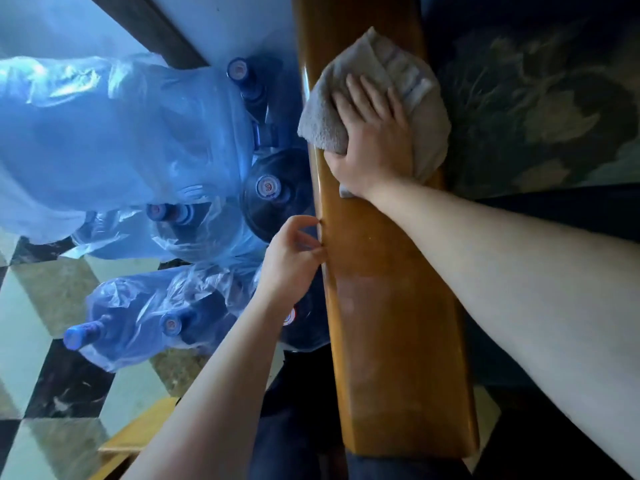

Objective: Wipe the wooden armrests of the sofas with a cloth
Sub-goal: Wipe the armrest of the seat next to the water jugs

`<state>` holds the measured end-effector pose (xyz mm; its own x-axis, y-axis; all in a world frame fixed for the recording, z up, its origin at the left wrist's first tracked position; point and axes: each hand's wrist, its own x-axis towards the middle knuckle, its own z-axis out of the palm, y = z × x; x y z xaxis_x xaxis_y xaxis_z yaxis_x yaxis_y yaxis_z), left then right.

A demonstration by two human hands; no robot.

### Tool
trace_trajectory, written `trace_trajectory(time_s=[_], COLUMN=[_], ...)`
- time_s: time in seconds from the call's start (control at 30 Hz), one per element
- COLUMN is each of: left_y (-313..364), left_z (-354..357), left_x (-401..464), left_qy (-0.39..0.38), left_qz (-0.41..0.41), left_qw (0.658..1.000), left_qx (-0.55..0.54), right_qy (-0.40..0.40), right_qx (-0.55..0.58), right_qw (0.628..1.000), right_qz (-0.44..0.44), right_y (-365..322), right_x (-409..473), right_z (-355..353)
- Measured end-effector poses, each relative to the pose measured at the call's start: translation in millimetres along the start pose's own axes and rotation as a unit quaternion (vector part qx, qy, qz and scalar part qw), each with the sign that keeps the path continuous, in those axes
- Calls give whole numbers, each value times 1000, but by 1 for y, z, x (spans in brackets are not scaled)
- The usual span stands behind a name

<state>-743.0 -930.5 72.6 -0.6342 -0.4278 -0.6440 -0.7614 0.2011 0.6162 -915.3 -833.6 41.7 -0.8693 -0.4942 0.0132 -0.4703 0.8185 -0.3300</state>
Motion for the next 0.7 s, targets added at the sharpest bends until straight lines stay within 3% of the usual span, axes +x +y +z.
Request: trace_trajectory(time_s=[0.1,0.27,0.4,0.47,0.5,0.53,0.6,0.63,0.7], left_y=[-16,-55,-67,-69,-64,-60,-52,-50,-37], left_z=[1,-6,-42,-58,-68,-74,-80,-79,-77], left_x=[-31,-100,-149,-166,-178,-187,-205,-214,-233], left_qy=[-45,-194,-239,-238,-239,-244,-240,-236,-252], left_qz=[-5,-61,-106,-104,-111,-130,-155,-153,-151], left_qw=[999,978,965,966,964,960,956,957,953], left_qx=[26,-37,-16,-10,-15,-35,-67,-67,-76], right_qy=[8,-114,-231,-231,-196,-138,7,59,143], right_qx=[17,52,71,182,290,402,554,607,694], right_qw=[1000,989,956,920,866,782,604,528,422], right_qz=[11,75,165,260,357,456,573,591,565], right_y=[-14,-57,-103,-118,-127,-131,-130,-129,-128], right_x=[-83,-277,-373,-376,-372,-365,-360,-361,-370], right_z=[3,-6,-23,-39,-59,-80,-123,-145,-191])
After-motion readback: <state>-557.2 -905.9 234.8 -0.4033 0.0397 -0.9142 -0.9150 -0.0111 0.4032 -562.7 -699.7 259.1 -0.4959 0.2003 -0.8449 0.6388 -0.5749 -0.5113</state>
